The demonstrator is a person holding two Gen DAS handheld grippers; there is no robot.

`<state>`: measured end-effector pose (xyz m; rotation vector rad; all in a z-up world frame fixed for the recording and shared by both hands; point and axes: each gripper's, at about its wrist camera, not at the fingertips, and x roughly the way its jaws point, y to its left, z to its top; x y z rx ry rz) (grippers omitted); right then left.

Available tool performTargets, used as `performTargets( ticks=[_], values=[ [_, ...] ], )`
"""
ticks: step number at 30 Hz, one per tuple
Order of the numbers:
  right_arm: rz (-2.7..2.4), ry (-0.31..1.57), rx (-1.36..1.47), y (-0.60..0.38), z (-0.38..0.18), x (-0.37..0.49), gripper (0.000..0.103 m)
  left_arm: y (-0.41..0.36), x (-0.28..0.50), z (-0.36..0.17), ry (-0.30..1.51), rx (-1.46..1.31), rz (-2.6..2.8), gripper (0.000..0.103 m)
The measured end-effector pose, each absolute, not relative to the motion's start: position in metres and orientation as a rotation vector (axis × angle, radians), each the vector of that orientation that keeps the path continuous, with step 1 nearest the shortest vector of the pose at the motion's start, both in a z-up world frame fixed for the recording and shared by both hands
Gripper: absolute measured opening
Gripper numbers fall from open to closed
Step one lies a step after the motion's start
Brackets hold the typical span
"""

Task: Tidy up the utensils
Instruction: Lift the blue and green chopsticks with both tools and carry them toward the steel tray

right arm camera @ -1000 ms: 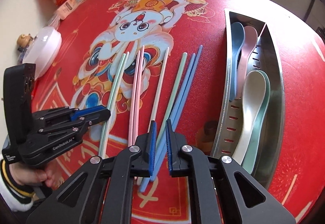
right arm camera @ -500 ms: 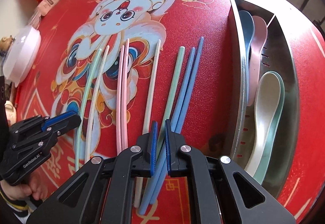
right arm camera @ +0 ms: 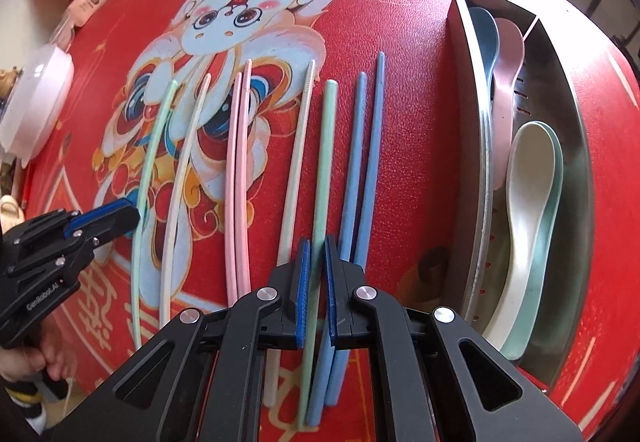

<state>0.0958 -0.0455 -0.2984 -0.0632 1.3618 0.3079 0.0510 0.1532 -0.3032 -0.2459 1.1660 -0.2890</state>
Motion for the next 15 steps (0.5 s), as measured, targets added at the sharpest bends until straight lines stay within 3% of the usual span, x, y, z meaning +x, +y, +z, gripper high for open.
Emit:
performTargets(
  ticks=[15],
  values=[
    [0.298,1.327,-0.029,-0.051,-0.299,0.089,0.007,0.138,0.032,-0.303,1.209,-0.276,-0.247,0.012]
  ],
)
